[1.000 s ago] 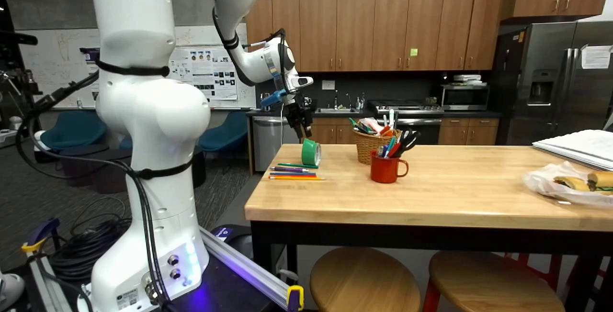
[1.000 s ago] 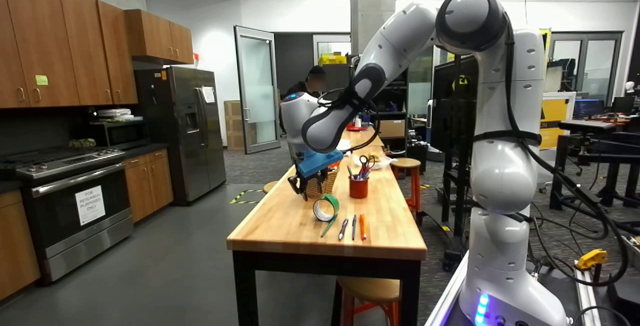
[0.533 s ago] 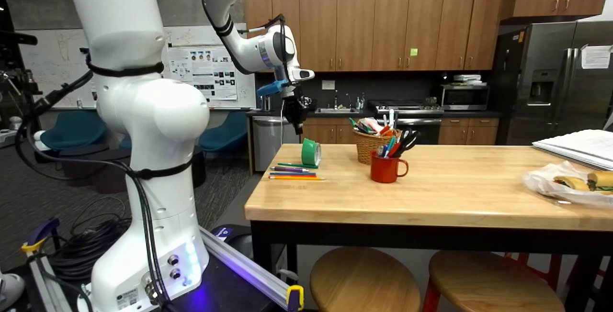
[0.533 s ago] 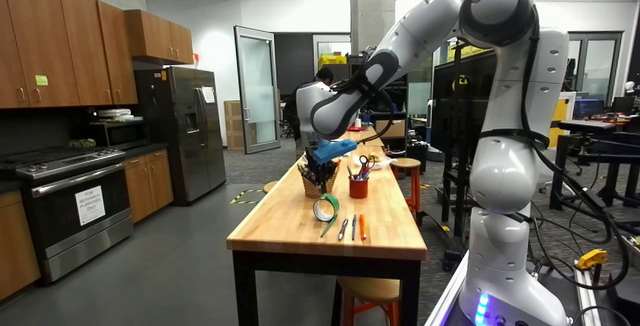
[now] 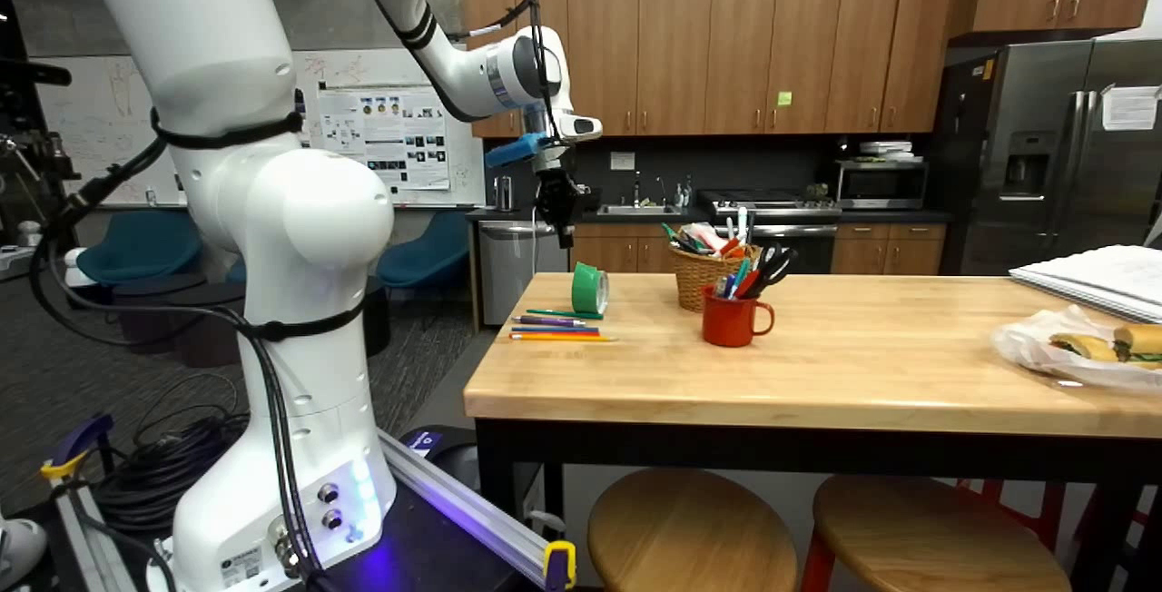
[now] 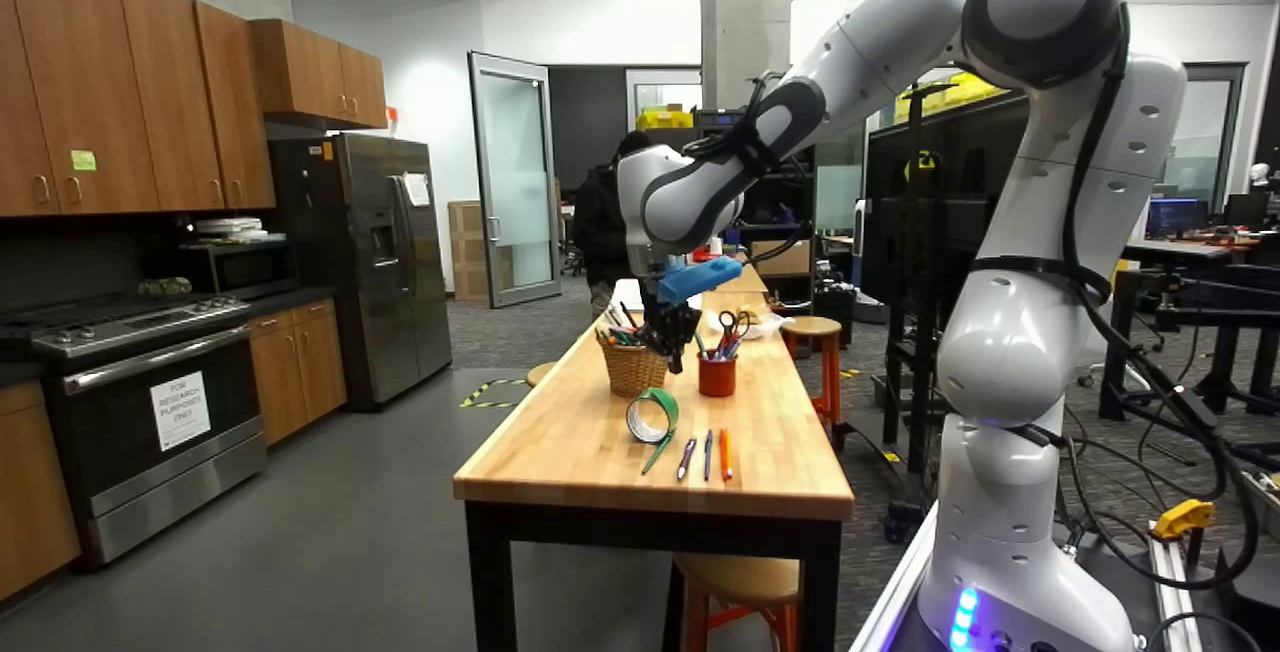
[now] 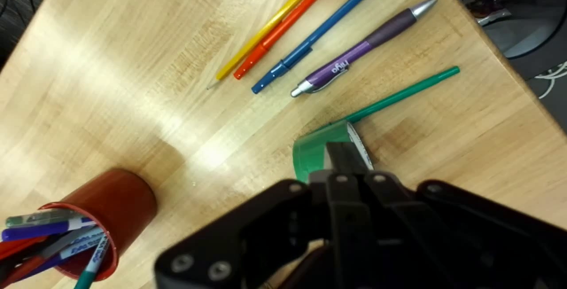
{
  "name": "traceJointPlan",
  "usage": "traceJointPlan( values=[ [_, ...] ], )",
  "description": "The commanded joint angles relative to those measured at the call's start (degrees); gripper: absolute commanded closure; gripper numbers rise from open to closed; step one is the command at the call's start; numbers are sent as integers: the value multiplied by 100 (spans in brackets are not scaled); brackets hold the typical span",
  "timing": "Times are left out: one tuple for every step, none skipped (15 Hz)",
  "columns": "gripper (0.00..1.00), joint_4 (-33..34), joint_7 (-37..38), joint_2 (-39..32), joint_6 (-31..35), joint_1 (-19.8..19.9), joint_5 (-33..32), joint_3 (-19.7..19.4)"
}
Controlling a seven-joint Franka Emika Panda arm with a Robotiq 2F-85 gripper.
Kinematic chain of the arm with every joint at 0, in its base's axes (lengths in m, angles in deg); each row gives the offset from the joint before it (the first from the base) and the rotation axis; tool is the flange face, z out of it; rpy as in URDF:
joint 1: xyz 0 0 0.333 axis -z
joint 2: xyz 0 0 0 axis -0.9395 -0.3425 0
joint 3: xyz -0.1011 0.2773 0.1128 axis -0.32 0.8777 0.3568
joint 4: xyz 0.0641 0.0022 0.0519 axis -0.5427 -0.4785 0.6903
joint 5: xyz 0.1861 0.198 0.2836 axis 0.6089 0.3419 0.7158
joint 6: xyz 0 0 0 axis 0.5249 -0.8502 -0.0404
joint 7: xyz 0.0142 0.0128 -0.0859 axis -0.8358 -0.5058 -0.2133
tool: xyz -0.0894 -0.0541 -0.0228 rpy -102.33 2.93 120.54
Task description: Place the green masking tape upright.
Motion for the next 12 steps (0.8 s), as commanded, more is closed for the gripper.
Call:
traceJointPlan(
  values=[
    [100, -294, -670, 47, 202, 131, 159, -164],
    [100, -371, -731, -16, 320, 178, 73, -189],
    [100, -451, -846, -72, 407, 202, 106, -237],
    [100, -522, -981, -118, 490, 219, 153, -284],
    [100, -577, -1079, -172, 566, 237, 186, -325],
    [100, -611, -1175, -231, 621, 246, 236, -363],
    [100, -646, -1288, -294, 691, 247, 294, -400],
    [100, -662, -1420, -364, 765, 237, 397, -432],
    [100, -678, -1564, -423, 823, 226, 507, -458],
    [100, -659, -1692, -508, 840, 210, 639, -477],
    [100, -641, -1813, -584, 848, 198, 765, -485],
    [100, -629, -1957, -649, 854, 183, 893, -489]
  ],
)
